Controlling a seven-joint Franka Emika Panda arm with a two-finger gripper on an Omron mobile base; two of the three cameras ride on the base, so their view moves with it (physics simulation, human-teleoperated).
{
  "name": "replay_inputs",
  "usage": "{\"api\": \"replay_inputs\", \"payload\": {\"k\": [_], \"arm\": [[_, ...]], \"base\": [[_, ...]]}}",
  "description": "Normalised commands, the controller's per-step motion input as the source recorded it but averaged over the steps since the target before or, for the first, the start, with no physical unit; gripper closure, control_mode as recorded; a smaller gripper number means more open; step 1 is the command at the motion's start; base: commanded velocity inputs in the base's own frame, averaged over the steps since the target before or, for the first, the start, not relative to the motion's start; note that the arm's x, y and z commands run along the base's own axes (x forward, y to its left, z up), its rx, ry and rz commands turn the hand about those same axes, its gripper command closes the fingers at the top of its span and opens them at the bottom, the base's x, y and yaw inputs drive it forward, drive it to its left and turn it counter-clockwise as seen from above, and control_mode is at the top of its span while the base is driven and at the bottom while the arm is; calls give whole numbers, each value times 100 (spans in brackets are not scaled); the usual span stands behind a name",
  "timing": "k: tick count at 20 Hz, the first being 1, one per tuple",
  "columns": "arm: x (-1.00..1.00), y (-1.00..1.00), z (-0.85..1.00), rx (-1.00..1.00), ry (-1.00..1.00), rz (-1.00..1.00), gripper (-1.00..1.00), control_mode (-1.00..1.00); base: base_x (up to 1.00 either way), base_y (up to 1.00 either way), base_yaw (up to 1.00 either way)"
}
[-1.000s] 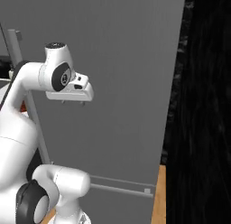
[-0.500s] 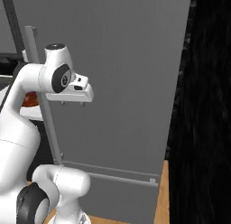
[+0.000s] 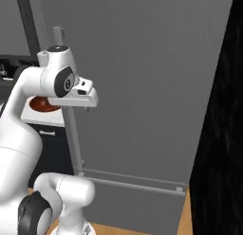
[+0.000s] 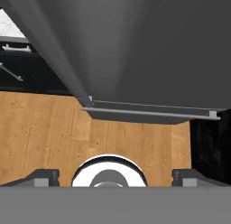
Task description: Grab a lemon wedge from the fridge and one ice cube from the ice bowl, and put them in the glass of lemonade.
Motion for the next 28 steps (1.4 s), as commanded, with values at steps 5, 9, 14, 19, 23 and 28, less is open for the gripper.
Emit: {"api": "replay_inputs", "payload": {"k": [5,9,14,19,23,28], "arm": [[0,0,0,0,0,0,-100,100],[0,0,0,0,0,0,-100,100],[0,0,0,0,0,0,-100,100],[0,0,0,0,0,0,-100,100],[0,0,0,0,0,0,-100,100],[0,0,0,0,0,0,-100,100]], "base": [[0,91,0],[12,94,0],[65,46,-4],[66,3,-9],[35,24,0],[42,35,0]]}}
